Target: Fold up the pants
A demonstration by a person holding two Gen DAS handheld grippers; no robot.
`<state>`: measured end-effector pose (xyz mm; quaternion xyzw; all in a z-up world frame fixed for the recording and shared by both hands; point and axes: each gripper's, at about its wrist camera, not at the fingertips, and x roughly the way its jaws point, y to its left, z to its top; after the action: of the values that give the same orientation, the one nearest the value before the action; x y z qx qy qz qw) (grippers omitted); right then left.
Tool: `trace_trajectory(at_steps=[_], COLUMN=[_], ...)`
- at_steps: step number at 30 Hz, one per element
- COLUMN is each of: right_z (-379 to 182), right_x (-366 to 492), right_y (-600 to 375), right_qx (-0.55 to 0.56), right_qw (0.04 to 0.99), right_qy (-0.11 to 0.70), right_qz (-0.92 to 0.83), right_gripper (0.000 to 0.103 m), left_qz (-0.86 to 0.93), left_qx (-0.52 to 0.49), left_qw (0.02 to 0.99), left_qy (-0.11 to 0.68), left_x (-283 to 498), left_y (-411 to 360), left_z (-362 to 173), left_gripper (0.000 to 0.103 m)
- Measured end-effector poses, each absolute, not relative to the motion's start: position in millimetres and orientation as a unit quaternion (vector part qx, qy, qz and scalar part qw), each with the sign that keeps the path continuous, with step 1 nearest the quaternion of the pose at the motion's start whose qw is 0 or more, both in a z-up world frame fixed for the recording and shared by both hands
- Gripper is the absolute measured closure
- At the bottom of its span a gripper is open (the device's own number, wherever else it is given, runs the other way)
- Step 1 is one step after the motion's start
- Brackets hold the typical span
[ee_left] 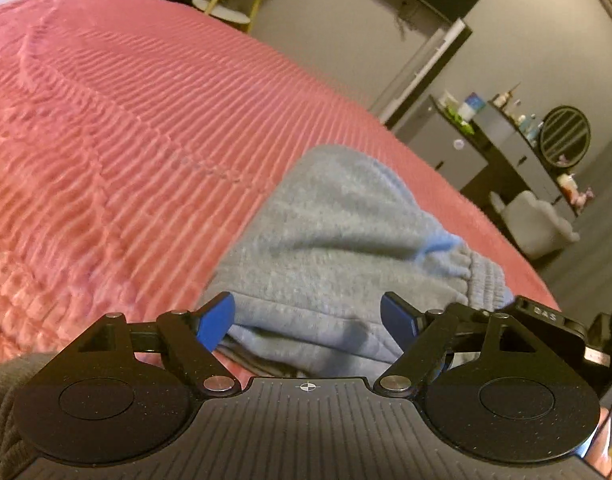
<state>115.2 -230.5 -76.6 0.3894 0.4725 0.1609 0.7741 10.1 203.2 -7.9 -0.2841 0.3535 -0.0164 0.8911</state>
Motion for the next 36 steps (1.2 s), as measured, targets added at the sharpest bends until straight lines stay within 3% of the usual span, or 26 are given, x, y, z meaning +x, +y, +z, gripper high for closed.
trace_trajectory(at_steps=[2,3,5,9,12,17,20,25,27,31,32,34,35,36], right_z=[-65,-57,-33,16,38,17,-20,-64,-64,-61,-58,-55,-54,-55], right_x=[118,119,117,104,100,98,96,99,101,97,98,98,102,106], right_y=[-220,-213,-204,-224,-236,-255,-265,-288,-290,-270,-267,-260,-259,-260], right_qx=[0.357,0.333,0.297,0.396,0.403,0.345,0.318,0.406,0.421,0.378,0.366,0.348,0.347,0.355], right_qw=[0.786,0.795,0.818,0.796,0.807,0.841,0.846,0.787,0.774,0.791,0.795,0.803,0.805,0.801], right_qy=[0.479,0.480,0.462,0.381,0.339,0.368,0.404,0.447,0.447,0.452,0.452,0.451,0.453,0.453], right_qz=[0.160,0.161,0.173,0.255,0.268,0.196,0.144,0.127,0.151,0.168,0.173,0.174,0.165,0.164], right_gripper=[0.043,0.053,0.060,0.062,0.062,0.062,0.061,0.045,0.024,0.022,0.022,0.036,0.057,0.059], left_qz=[-0.013,-0.013,-0.020,-0.078,-0.120,-0.100,-0.107,-0.105,-0.108,-0.129,-0.133,-0.136,-0.139,-0.140], left_qx=[-0.289,-0.292,-0.303,-0.311,-0.284,-0.177,-0.128,-0.092,-0.096,-0.092,-0.088,-0.082,-0.079,-0.079], left_qw=[0.894,0.894,0.896,0.892,0.895,0.896,0.901,0.901,0.895,0.887,0.887,0.887,0.888,0.888], left_qy=[0.343,0.339,0.325,0.318,0.323,0.395,0.400,0.412,0.422,0.434,0.433,0.433,0.432,0.430], left_x=[6,3,0,-6,-2,15,15,12,9,0,-2,-3,-3,-5], left_y=[205,204,203,203,191,152,137,127,124,114,111,104,102,100], left_z=[-8,-6,-3,3,4,-1,2,5,5,3,4,6,8,9], left_gripper=[0.018,0.018,0.018,0.018,0.017,0.016,0.016,0.015,0.015,0.016,0.016,0.016,0.016,0.016])
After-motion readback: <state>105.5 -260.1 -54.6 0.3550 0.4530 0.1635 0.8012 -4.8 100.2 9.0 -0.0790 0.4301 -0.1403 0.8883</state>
